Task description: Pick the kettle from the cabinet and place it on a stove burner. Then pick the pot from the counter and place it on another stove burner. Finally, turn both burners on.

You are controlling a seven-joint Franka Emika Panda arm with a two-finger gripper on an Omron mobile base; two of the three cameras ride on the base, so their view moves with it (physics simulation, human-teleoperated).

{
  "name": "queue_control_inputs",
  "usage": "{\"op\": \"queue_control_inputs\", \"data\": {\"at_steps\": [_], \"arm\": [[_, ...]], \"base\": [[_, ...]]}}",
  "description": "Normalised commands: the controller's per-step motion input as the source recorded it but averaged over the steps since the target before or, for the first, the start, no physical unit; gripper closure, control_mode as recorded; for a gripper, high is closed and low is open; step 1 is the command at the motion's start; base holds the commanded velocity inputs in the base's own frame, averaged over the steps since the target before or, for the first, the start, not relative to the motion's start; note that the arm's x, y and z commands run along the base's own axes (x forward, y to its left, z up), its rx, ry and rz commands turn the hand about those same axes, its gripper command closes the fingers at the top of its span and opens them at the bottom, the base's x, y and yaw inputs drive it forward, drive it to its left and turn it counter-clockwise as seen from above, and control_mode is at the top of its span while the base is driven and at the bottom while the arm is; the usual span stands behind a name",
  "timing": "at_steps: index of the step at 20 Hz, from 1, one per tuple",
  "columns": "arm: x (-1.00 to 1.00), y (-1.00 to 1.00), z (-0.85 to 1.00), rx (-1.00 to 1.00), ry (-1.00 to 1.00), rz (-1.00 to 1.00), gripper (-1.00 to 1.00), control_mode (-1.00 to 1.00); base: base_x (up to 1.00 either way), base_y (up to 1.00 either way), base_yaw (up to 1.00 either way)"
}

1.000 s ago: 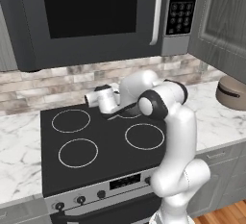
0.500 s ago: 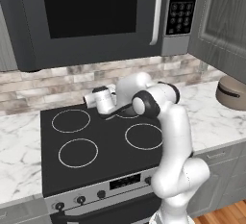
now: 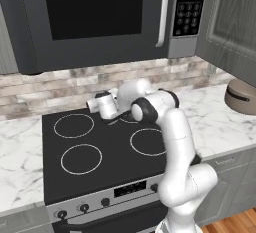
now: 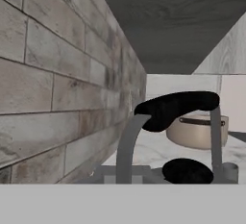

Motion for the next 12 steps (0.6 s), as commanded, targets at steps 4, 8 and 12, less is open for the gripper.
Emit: {"op": "queue_control_inputs", "data": {"at_steps": [4, 8, 12], "arm": [[0.27, 0.02, -0.32, 0.0, -0.05, 0.0, 1.0, -1.0], [0.26, 0.01, -0.31, 0.0, -0.06, 0.01, 1.0, -1.0], [0.12, 0.01, -0.3, 0.0, -0.06, 0.0, 1.0, -1.0]], "base": [[0.0, 0.0, 0.0], [0.0, 0.0, 0.0], [0.0, 0.0, 0.0]]}}
